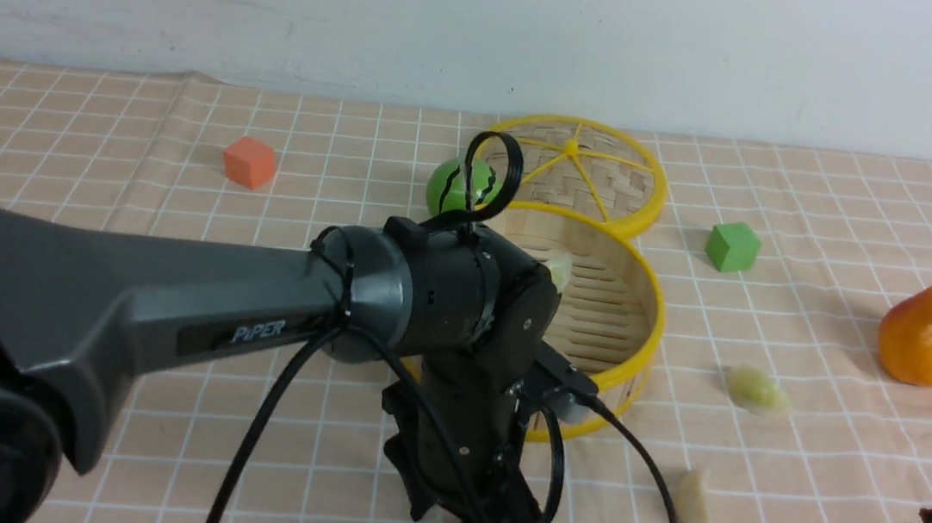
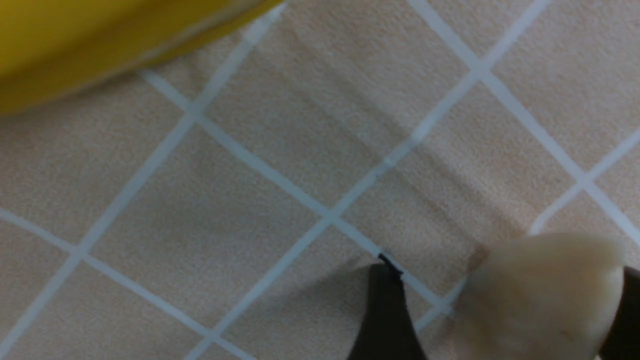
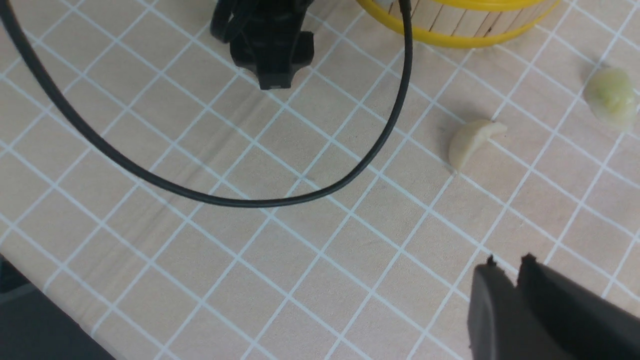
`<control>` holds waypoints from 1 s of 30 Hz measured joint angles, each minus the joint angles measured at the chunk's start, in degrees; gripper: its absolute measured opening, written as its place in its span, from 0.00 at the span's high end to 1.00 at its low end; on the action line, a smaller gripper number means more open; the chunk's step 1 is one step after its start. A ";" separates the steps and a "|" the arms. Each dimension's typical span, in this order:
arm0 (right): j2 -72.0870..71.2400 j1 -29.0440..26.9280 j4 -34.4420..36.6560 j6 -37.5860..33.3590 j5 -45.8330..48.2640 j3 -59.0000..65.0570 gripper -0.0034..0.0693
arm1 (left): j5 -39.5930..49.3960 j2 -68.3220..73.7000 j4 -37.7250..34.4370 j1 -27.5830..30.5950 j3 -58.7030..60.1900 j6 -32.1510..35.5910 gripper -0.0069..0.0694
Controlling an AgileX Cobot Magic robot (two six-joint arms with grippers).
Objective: Put the dumplings into the steamer on the table with the brown tablecloth.
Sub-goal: 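Reach for and grasp a dumpling on the table with the left gripper, then place the dumpling into the bamboo steamer basket with the left gripper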
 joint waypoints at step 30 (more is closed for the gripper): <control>0.00 0.00 -3.19 5.82 0.83 0.00 0.82 | 0.79 14.87 5.32 11.59 -35.58 -16.97 0.57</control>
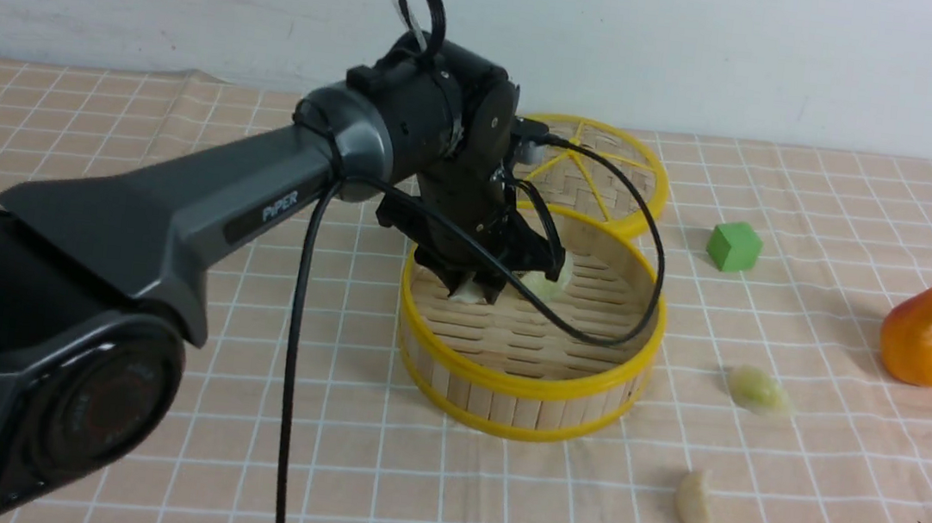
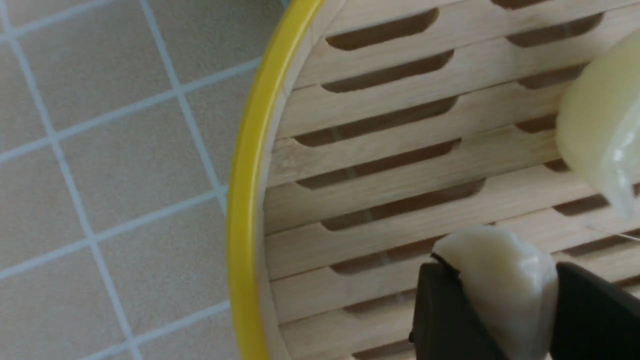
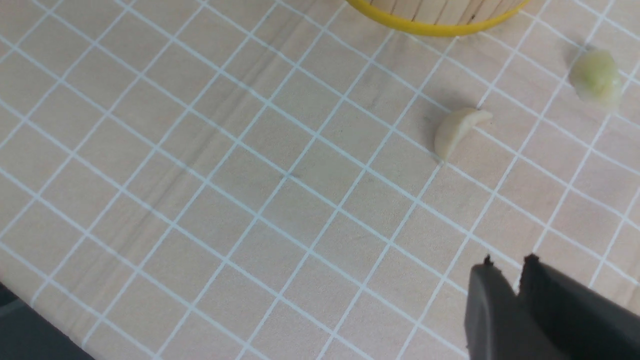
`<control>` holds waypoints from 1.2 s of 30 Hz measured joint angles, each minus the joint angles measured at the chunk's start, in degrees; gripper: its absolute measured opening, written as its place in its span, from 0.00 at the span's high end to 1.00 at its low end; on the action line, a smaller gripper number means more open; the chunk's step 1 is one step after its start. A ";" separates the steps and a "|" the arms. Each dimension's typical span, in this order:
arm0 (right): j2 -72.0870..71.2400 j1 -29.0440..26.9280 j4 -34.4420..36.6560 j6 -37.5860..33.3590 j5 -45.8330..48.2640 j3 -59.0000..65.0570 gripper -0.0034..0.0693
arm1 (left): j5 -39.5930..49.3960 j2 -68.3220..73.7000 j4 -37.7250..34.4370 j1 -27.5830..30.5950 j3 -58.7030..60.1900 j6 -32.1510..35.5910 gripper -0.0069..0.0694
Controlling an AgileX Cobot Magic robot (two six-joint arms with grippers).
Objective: Put the dumplings into the steamer on the table with the brown tablecloth.
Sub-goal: 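Place the dumpling into the bamboo steamer basket with the left gripper, then reach for and grasp a dumpling lying on the table beside the steamer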
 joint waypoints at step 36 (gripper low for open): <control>45.64 -14.74 13.14 -6.03 -15.10 -7.13 0.16 | 14.15 -52.65 1.71 -0.12 19.15 1.68 0.93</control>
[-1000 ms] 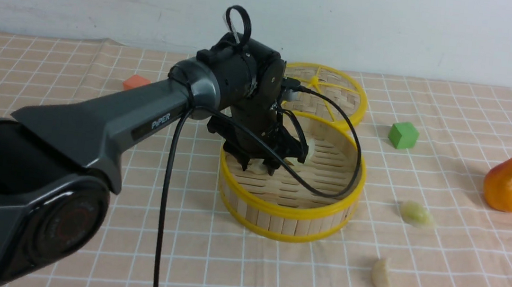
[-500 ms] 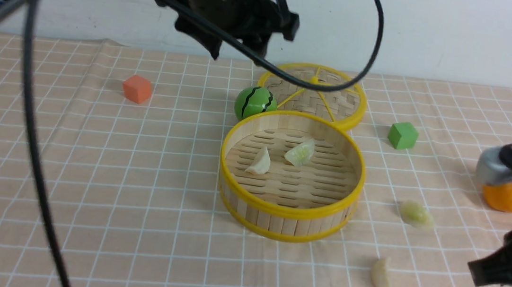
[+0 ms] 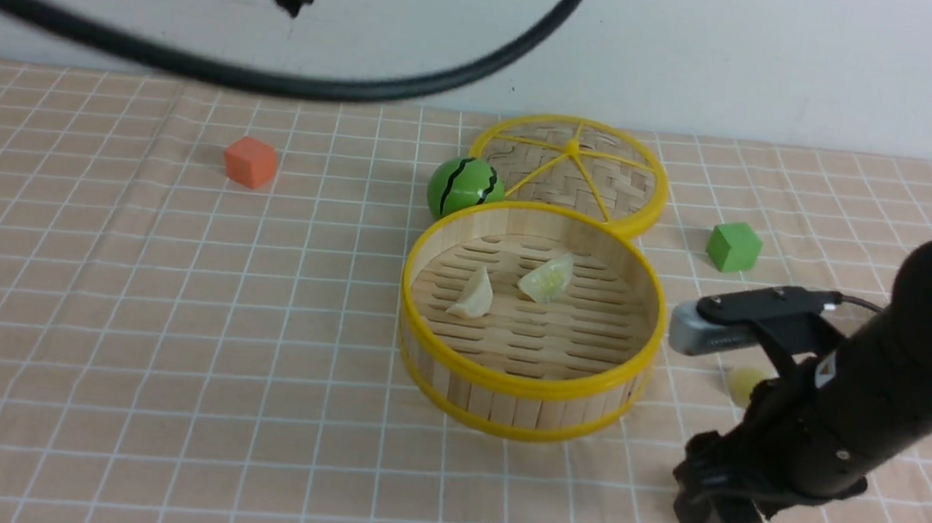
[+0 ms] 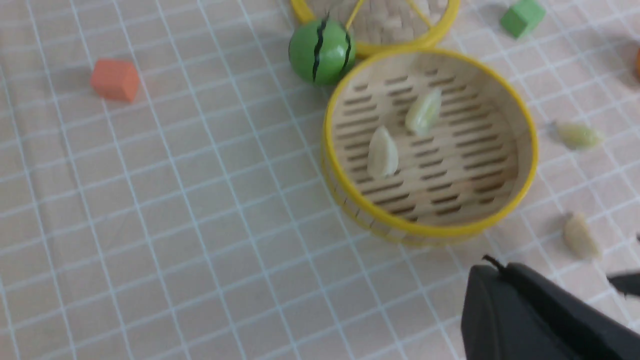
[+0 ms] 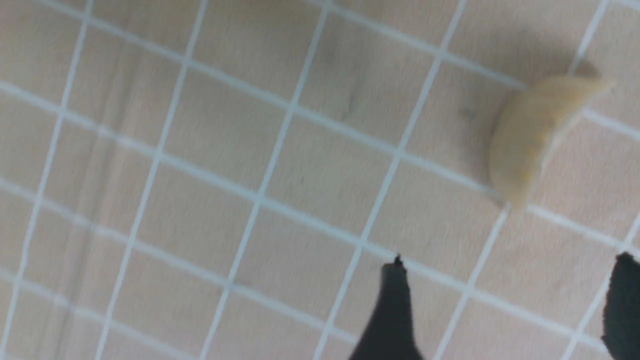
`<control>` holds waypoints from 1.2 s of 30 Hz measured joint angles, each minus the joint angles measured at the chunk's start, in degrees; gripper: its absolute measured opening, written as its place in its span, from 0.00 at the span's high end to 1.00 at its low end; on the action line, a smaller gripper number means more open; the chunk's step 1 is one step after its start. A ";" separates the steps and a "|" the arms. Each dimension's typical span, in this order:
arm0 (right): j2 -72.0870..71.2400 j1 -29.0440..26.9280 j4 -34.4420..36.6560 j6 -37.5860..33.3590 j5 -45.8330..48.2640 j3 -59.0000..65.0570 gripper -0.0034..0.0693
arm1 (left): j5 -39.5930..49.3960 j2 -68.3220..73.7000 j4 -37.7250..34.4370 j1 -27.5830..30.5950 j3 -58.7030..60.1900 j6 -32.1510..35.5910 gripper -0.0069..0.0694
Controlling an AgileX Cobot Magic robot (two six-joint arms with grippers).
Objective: Put the dumplings into the steamer on the table with the brown tablecloth.
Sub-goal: 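Reach for and grasp a dumpling lying on the table beside the steamer, then place the dumpling in the bamboo steamer basket with the right gripper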
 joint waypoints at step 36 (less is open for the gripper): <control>27.64 9.33 -2.58 1.78 7.35 -42.61 0.75 | -1.54 -30.86 7.22 0.00 30.21 -2.99 0.93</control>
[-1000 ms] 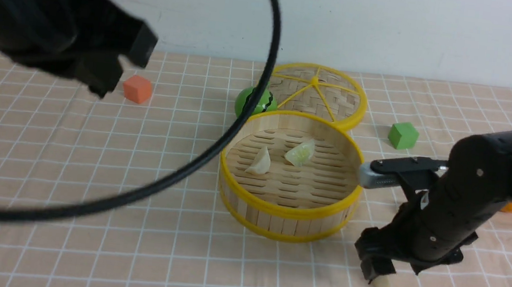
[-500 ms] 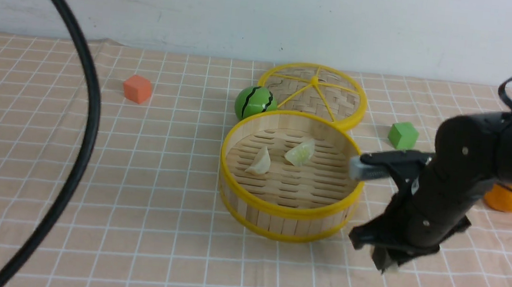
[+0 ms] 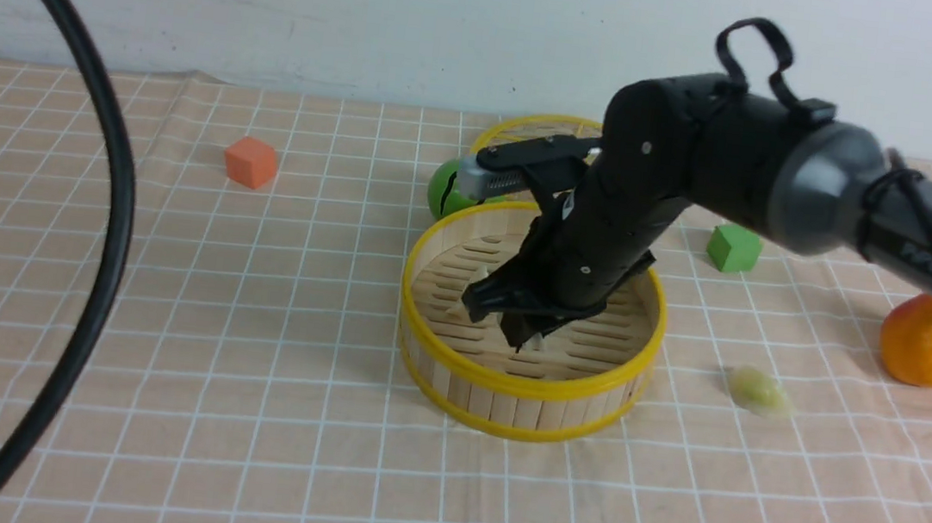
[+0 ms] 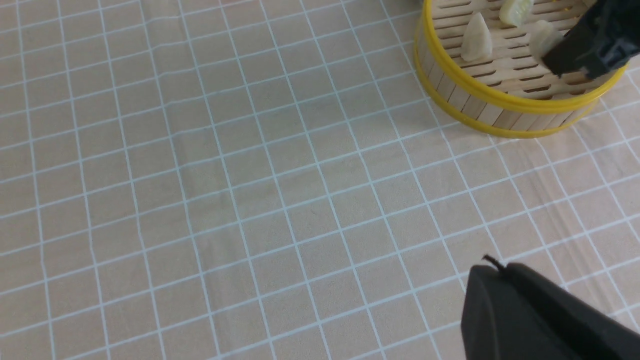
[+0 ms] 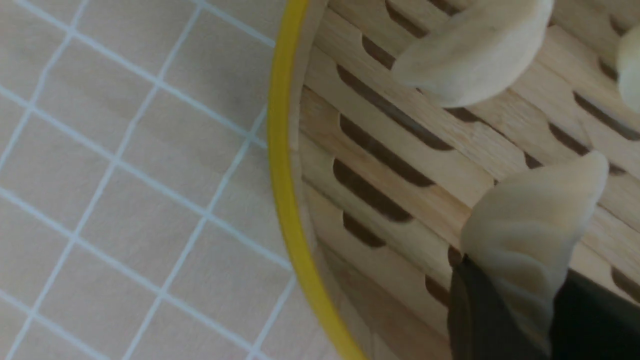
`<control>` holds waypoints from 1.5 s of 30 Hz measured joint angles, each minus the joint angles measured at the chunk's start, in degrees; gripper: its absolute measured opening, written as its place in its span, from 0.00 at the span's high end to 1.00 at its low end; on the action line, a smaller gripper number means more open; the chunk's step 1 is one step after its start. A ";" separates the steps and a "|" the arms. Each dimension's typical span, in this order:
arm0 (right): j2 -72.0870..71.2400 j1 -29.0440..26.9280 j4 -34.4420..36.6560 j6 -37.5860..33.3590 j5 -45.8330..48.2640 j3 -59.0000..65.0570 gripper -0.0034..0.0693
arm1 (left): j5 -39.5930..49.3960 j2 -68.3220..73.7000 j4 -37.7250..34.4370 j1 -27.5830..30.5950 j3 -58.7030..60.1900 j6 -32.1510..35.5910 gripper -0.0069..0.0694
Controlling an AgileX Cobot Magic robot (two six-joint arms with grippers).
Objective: Put the dumplings into the steamer on the table with the brown tablecloth.
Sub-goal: 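Place the dumpling in the bamboo steamer basket with the right gripper, then reach for and grasp a dumpling lying on the table beside the steamer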
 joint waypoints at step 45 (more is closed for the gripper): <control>1.85 -21.62 -7.62 -12.66 0.10 9.74 0.37 | 1.23 5.82 3.40 0.00 0.04 0.00 0.93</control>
